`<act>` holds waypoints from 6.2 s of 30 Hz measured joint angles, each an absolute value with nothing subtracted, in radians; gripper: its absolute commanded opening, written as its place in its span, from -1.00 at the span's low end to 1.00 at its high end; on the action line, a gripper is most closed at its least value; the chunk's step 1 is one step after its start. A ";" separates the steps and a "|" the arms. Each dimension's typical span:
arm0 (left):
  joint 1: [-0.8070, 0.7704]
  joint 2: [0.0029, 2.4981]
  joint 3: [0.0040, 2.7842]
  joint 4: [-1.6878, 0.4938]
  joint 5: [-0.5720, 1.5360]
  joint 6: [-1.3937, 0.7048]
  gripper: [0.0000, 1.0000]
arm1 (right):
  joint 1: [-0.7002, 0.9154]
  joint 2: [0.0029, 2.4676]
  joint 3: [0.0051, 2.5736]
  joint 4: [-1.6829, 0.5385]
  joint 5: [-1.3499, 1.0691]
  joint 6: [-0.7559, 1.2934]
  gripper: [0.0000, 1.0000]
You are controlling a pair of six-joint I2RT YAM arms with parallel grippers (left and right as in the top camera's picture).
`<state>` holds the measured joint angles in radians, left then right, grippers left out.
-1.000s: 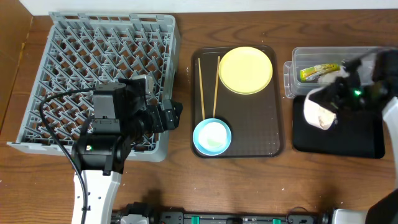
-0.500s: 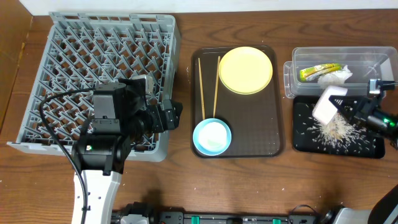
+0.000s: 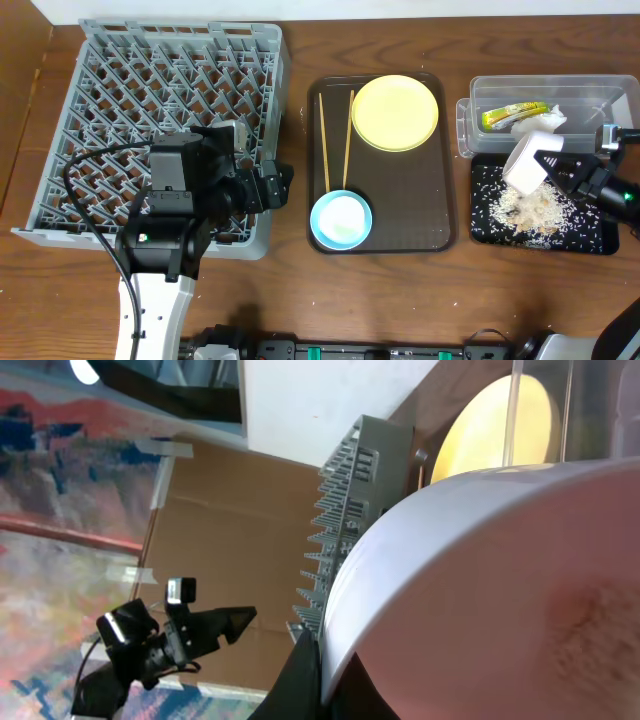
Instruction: Sort waste into correct bins and load items into the dishwasher
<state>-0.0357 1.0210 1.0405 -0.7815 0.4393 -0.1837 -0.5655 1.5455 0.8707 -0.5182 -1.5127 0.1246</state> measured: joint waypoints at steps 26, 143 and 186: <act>-0.036 1.021 1.040 -0.781 0.439 -0.184 0.91 | -0.566 1.545 0.849 -0.556 -1.356 0.154 -0.98; 0.184 1.043 1.040 -0.589 1.547 -0.476 0.72 | 0.550 1.522 1.340 -0.178 -1.105 0.199 -0.98; 0.142 1.034 1.040 -0.535 1.341 -0.521 0.09 | 0.405 1.567 1.340 -0.075 -1.102 0.335 0.25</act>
<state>0.1417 1.0340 1.0405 -0.5350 1.3411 -0.5205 0.4049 1.5669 1.3403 -0.0746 -1.1023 0.3351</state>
